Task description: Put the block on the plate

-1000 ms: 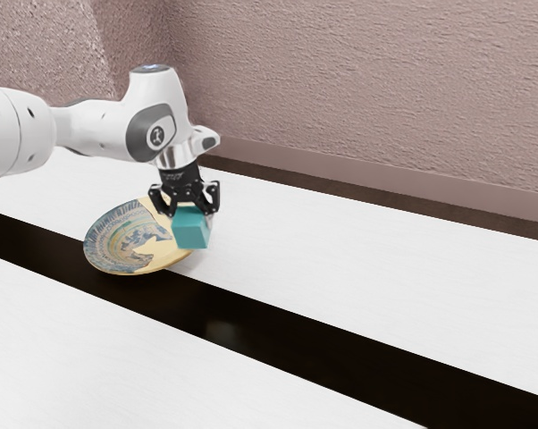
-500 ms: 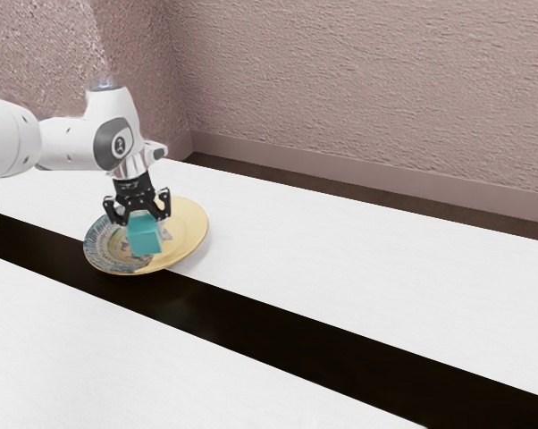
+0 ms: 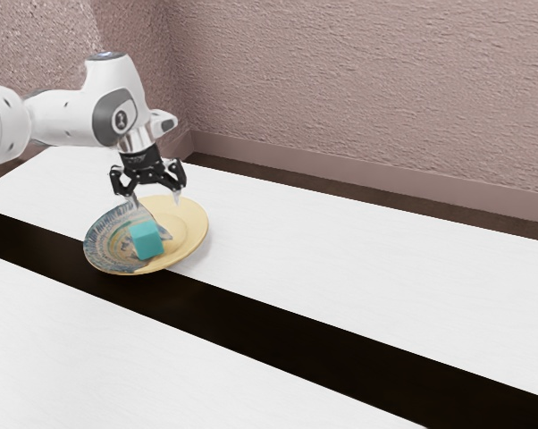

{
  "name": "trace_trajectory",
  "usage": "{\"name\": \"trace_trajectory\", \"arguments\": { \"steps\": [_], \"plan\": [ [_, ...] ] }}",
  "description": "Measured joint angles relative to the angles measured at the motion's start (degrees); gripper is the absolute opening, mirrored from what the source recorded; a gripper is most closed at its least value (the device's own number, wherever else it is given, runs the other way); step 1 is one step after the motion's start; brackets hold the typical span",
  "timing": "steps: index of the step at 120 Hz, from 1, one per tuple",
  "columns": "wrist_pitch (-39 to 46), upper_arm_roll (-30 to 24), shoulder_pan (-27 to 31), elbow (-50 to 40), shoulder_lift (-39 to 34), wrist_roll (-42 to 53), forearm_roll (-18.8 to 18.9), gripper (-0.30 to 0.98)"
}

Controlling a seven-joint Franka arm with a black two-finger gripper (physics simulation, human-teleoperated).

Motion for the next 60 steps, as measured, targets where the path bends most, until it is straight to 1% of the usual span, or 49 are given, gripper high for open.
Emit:
{"name": "trace_trajectory", "arguments": {
  "steps": [14, 28, 43, 60],
  "plan": [
    [-1.0, 0.1, -2.6, 0.4, -1.2, 2.8, 0.3, 0.67],
    [-3.2, 0.3, -5.3, 2.2, -2.3, 7.7, 0.4, 0.68],
    [-7.5, -0.3, -8.0, 4.8, -3.5, 13.9, 3.5, 0.68],
    [-12.4, -1.8, -8.6, 7.2, -4.4, 20.6, 5.8, 0.68]
  ]
}}
